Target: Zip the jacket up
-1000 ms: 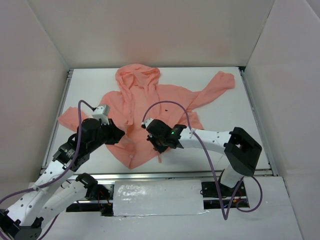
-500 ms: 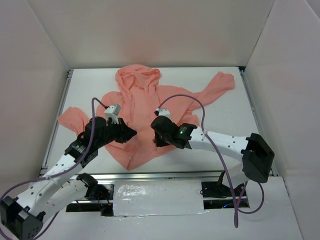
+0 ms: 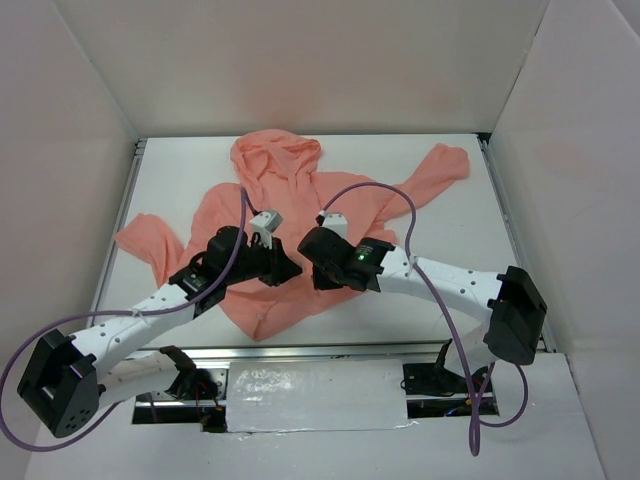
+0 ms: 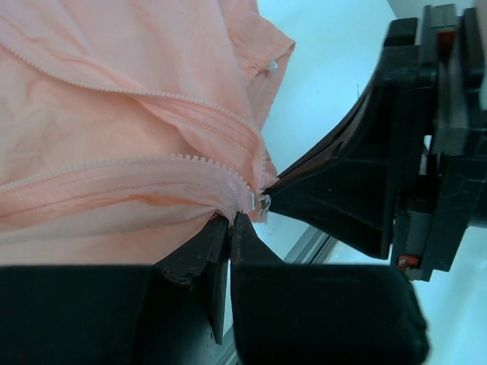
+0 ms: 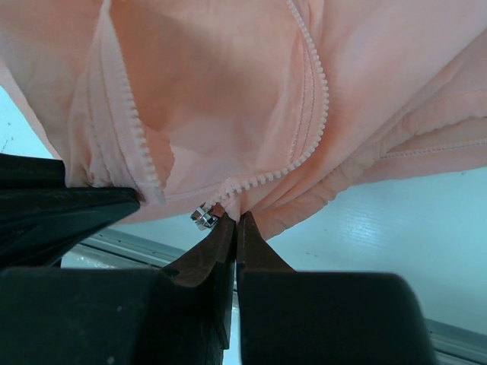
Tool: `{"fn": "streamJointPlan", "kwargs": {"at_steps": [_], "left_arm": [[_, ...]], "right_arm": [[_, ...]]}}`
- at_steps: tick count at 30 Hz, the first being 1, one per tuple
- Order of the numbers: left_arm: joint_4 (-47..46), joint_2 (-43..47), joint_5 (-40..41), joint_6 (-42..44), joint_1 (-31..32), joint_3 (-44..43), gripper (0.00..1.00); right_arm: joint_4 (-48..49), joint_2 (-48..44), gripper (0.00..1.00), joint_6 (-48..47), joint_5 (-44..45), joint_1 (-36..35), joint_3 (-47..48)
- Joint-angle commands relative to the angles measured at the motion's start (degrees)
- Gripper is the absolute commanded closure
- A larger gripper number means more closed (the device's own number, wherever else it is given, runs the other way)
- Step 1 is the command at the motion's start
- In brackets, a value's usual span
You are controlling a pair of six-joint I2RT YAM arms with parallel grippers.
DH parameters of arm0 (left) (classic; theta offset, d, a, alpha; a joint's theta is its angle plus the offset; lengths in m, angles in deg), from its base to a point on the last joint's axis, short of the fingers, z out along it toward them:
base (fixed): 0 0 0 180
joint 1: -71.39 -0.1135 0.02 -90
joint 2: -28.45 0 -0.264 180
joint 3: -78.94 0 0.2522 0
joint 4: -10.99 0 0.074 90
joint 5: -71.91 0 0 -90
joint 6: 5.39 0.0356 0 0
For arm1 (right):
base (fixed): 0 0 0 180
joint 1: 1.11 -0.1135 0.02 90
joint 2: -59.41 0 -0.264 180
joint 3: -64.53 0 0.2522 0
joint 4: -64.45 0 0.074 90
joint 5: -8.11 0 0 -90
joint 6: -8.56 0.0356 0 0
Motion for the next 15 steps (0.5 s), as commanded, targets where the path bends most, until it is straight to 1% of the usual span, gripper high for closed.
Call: {"fn": "streamJointPlan", "kwargs": {"at_steps": [1, 4, 8, 10, 11, 15], "left_arm": [[-5.27, -0.42, -0.87, 2.97, 1.4, -1.74, 1.0], [-5.7, -0.95, -0.52, 3.41, 2.28, -1.3, 1.0], [-6.41, -1.74, 0.19, 3.23, 3.16, -1.04, 1.0], [-5.97, -1.92, 2.11, 3.58, 3.95, -1.21, 1.0], [-5.62, -1.57, 4.38, 3.58, 4.31, -1.13, 1.0], [-5.62, 0.01, 7.56, 3.76, 5.45, -0.34, 1.0]], "right_arm": [[-1.76, -1.32, 1.0, 0.82, -0.68, -0.5, 0.48], [-0.35, -1.76, 1.0, 1.35, -1.29, -0.5, -0.4], [-2.1, 0.08, 1.0, 2.05, -1.29, -0.41, 1.35], [-3.07, 0.87, 1.0, 2.32, -1.99, -0.5, 2.23], [-2.64, 0.7, 1.0, 2.58, -2.17, -0.5, 2.15], [-1.41, -0.62, 1.0, 3.63, -2.79, -0.5, 0.57]]}}
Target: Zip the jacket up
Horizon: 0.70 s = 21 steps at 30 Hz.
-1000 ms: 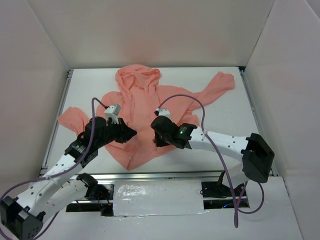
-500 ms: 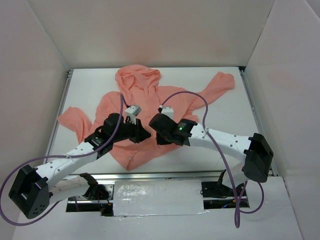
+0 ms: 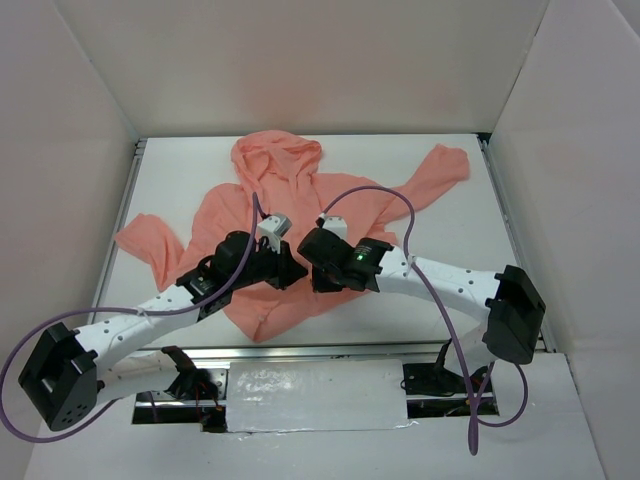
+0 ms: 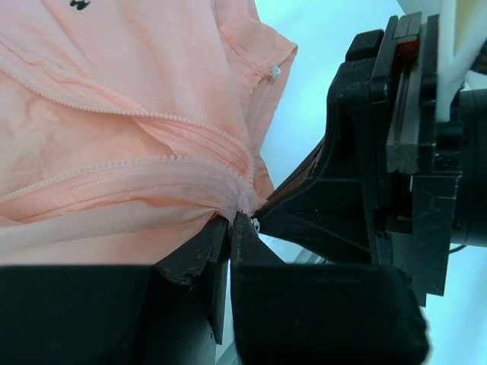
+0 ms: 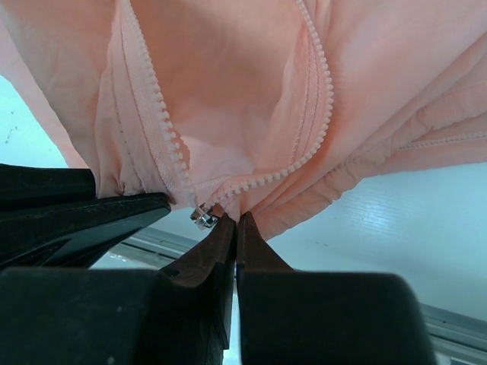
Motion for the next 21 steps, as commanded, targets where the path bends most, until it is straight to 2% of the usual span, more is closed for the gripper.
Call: {"fn": "streamJointPlan", "kwargs": {"at_steps": [1, 7, 21], "left_arm": [[-2.65, 1.65, 3.98, 1.59, 0.93, -0.36, 1.0], [-1.5, 1.22, 5.92, 2.03, 1.98, -0.97, 1.0], [3.86, 1.57, 14.71, 1.25, 6.02, -2.9, 1.0]], "right_arm": [[-0.51, -1.23, 1.0, 2.24, -0.19, -0.67, 0.59], [-0.07, -2.11, 1.0, 3.21, -0.19, -0.5, 0.5], [-6.75, 1.23, 1.0, 8.13, 4.65, -0.59, 5.42]]}}
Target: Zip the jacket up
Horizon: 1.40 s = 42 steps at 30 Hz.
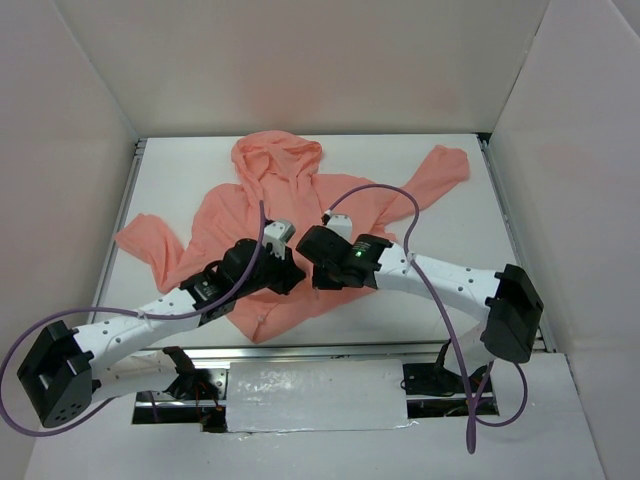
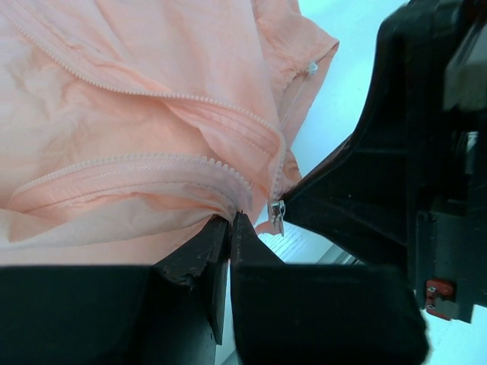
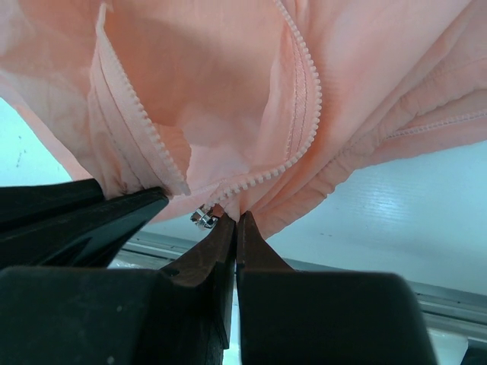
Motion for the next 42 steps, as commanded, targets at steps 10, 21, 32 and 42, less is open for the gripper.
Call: {"fn": "streamJointPlan", "kwargs": {"at_steps": [10, 21, 32, 42], "left_arm": [[0.52, 2.93, 4.51, 0.43, 1.75, -2.66, 1.0], [-0.01, 2.85, 3.46, 0.08, 1.83, -2.22, 1.0], [-0.1, 1.35, 3.11, 0.61, 1.83, -2.93, 1.0], [-0.71, 0.73, 2.31, 0.52, 1.92, -2.67, 1.0]], "right_arm": [[-2.68, 3.5, 1.0, 1.55, 2.28, -0.48, 4.35], [-0.4, 2.7, 1.0, 1.02, 0.88, -0.65, 3.47], [-0.05, 2.27, 1.0, 0.58, -0.09, -0.65, 4.09], [0.13, 2.62, 1.0, 0.4, -0.01, -0.57, 5.23]]}}
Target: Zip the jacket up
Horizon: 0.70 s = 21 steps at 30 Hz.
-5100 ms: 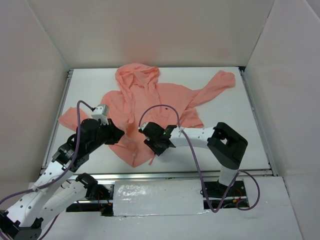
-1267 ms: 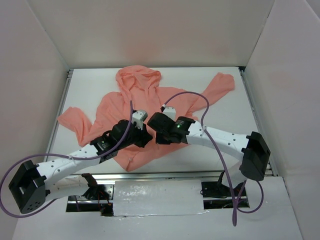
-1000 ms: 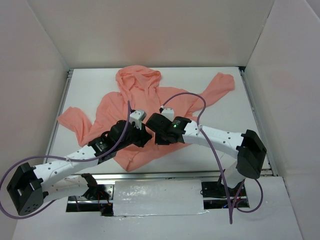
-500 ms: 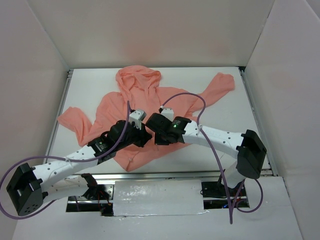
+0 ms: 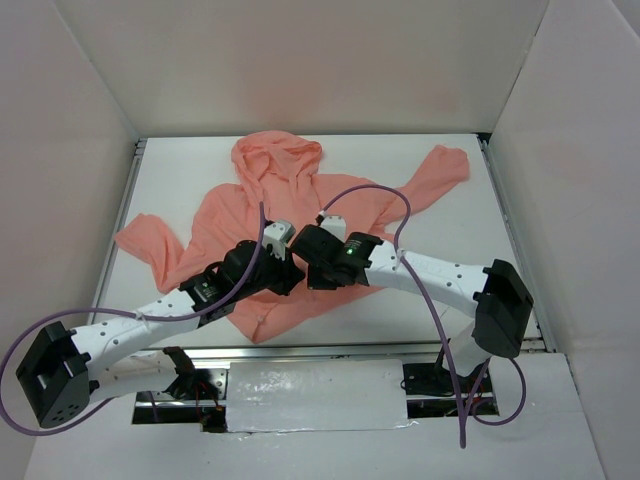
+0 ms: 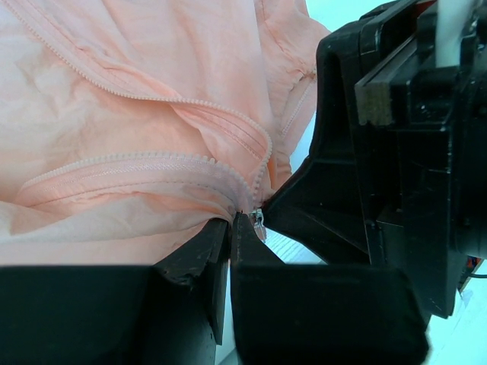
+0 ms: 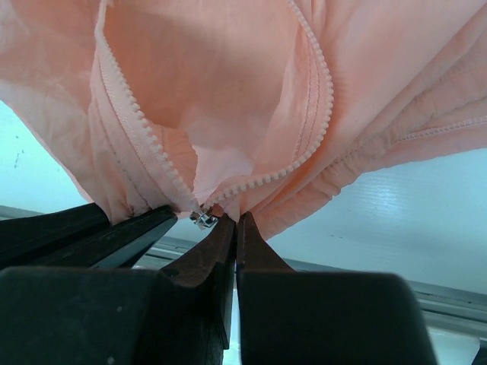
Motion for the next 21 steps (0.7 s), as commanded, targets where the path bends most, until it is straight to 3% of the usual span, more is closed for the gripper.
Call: {"fn": "streamJointPlan", "kwargs": {"at_steps": [1, 21], "left_arm": [[-2.64, 0.23, -0.92, 0.7, 0.37, -1.99, 1.0], [-1.15, 2.69, 1.27, 0.69, 0.37, -1.46, 1.0]], "right_arm": [[0.79, -0.73, 1.0, -0.25, 1.02, -0.57, 2.87], [-0.97, 1.3, 1.0, 0.89, 2.96, -0.57, 3.49]]}}
